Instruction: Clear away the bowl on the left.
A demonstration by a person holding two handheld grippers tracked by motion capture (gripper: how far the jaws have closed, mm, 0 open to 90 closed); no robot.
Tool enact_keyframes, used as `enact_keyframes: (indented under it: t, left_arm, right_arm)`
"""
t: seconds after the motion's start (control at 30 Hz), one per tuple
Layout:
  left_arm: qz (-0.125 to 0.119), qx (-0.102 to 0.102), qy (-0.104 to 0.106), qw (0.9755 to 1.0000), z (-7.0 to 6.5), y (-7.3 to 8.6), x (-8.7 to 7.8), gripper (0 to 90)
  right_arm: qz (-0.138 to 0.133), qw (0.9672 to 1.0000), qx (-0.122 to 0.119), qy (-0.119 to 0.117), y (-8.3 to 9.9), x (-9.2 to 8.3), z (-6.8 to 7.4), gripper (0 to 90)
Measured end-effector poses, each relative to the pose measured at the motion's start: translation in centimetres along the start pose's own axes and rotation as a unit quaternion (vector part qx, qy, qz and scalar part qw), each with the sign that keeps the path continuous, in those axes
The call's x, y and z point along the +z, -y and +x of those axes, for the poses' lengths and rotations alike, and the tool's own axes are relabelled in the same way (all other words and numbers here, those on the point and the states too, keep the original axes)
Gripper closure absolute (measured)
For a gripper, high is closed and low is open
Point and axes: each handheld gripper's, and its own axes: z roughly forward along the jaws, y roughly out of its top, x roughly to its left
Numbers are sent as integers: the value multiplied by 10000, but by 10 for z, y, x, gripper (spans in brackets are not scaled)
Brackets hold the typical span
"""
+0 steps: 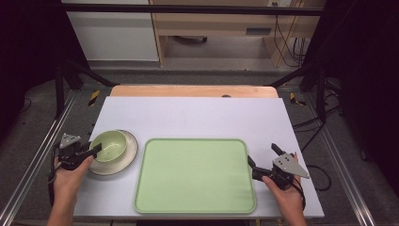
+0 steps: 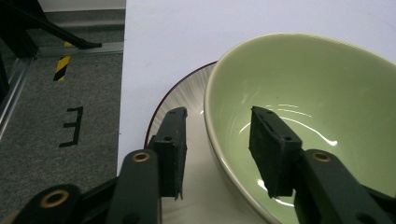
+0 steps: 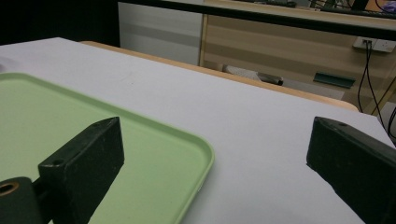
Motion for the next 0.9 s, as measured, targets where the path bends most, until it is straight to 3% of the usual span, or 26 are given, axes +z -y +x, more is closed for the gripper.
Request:
enact_keyframes:
  t: [0.6, 0.9]
  left_arm:
    - [226, -187, -67, 9995, -1, -4, 12, 777]
    - [214, -284, -66, 9993, 1, -5, 12, 812]
  right_arm:
    - [24, 10000, 0, -23, 0, 1, 2, 44]
    - [18, 10000, 1, -16, 0, 1, 2, 44]
